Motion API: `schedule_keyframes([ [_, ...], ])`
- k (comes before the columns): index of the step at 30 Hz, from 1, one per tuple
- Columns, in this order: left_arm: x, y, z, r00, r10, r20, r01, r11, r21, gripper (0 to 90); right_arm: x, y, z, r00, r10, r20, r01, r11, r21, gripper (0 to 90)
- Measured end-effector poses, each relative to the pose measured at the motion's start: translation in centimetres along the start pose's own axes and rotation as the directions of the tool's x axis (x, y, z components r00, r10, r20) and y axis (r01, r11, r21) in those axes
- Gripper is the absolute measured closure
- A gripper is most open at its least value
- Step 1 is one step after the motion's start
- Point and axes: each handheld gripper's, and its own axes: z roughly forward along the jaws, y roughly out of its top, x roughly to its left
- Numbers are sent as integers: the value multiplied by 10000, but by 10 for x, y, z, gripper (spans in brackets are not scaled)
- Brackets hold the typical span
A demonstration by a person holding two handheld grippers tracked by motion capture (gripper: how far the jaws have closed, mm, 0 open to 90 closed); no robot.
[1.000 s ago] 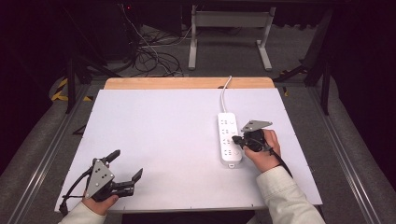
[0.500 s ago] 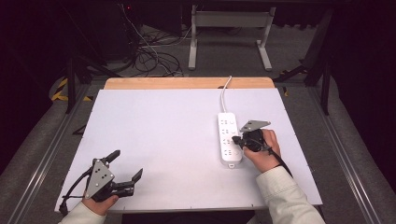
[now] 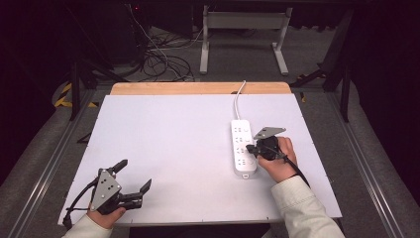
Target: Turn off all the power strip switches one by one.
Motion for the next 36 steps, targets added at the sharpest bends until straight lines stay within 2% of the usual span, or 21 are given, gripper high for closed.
schedule_keyframes([
  [10,0,0,-1,10000,29,15,-29,10000,0,85,0,2,1,9998,174,28,-175,9997,192,900],
  [11,0,0,-1,10000,-26,22,26,10000,0,85,0,1,1,9998,204,22,-204,9997,120,900],
  [12,0,0,-1,10000,-35,17,35,10000,4,85,0,0,2,9999,79,130,-78,10000,-35,900],
  [13,0,0,-1,10000,-22,23,22,10000,5,85,0,-1,2,9990,-174,408,193,9988,-451,900],
  [14,0,0,-1,10000,-26,41,26,10000,-19,84,-1,-2,1,9990,-262,367,283,9979,-586,900],
  [15,1,0,-1,10000,-18,40,18,10000,-1,85,-2,-3,0,9999,-128,-101,120,9966,-817,900],
  [16,1,0,0,10000,-38,37,38,10000,-8,85,-2,-3,-3,9998,-78,-177,58,9939,-1101,900],
  [18,1,0,1,10000,-59,54,59,10000,20,85,-3,0,-11,9997,-148,194,177,9873,-1577,900],
  [20,1,0,1,10000,2,60,-3,10000,61,85,-4,3,-18,9999,-8,103,28,9807,-1955,900],
  [26,0,0,0,10000,18,11,-18,10000,16,84,-2,3,-21,9999,-50,98,68,9808,-1951,900],
  [36,0,0,0,10000,20,21,-21,10000,40,84,-4,8,-26,10000,9,40,0,9741,-2259,900],
])
